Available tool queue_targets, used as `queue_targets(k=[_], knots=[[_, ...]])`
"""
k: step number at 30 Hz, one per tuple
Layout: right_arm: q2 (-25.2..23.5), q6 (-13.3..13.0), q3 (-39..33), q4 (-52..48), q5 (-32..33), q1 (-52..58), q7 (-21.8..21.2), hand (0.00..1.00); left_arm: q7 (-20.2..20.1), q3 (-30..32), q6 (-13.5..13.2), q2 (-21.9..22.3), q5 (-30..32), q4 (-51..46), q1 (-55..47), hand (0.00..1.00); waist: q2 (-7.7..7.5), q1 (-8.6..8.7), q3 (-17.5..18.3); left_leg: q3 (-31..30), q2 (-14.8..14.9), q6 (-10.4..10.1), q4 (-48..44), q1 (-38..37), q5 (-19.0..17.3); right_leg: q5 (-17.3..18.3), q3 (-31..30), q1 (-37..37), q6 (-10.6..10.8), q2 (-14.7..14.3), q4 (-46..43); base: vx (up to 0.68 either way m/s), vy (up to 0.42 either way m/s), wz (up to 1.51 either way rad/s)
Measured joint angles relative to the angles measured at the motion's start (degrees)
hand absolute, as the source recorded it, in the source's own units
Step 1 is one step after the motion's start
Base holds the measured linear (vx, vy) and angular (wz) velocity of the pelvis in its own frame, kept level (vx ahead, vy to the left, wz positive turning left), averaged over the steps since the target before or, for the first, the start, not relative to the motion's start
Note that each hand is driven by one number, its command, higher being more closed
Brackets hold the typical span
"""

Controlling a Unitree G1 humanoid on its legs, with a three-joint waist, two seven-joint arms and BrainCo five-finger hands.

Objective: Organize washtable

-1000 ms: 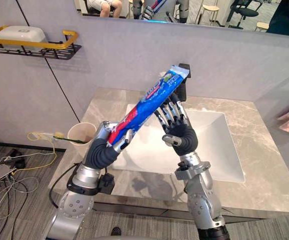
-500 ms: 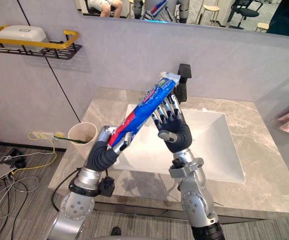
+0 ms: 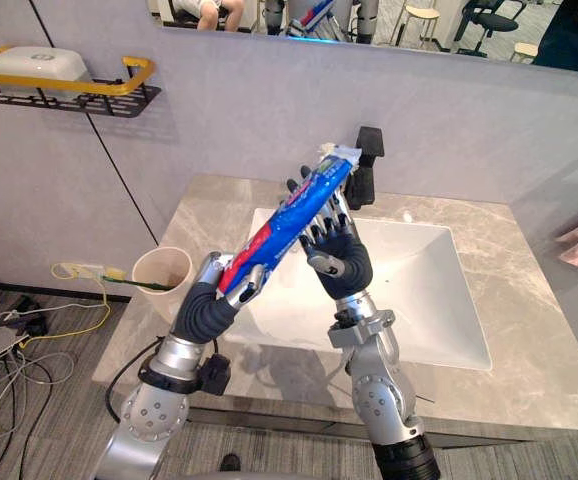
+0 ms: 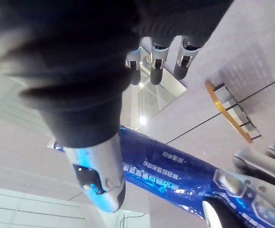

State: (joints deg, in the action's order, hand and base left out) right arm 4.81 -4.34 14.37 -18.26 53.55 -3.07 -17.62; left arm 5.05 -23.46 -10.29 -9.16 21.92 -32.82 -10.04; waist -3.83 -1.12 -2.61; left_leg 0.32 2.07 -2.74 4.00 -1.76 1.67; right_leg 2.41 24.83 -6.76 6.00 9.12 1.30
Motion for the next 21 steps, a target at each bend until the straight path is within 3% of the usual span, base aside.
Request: queue_targets(k=[11,12,21], knots=[[0.0,1.2,2.5,3.5,0.1,-1.3,-0.2,0.0,-1.1,-2.5,0.4,0.0,0.0,2.8,0.1,1.0,-0.24,0.0,0.2,0.4,0.0,0.0,0.0,-0.2,0.0,0.0,-0.3,0.0,0.0,0.0,0.0,0.0,0.0,0.0],[0.0,1.2,2.5,3.5,0.1,-1.5,-0.2,1.0,-1.2,-2.5,0.4,0.0,0.0,2.8,0.2,1.0,-0.26,0.01,0.2,0.4,0.0,0.0,0.0,-0.2,0.0,0.0,-0.4,0.0,0.0,0.0,0.0,0.0,0.0,0.0],[0.4,1.1,2.5,3.5,-0.1,-2.1,-1.3,1.0,-1.1,-2.3,0.5,0.9,-0.2,3.8,0.3,1.0,-0.45,0.0,0.6,0.7,0.1,0.0,0.0,-0.4,0.0,-0.1,-0.8,0.0,0.0,0.0,0.0,0.0,0.0,0.0]])
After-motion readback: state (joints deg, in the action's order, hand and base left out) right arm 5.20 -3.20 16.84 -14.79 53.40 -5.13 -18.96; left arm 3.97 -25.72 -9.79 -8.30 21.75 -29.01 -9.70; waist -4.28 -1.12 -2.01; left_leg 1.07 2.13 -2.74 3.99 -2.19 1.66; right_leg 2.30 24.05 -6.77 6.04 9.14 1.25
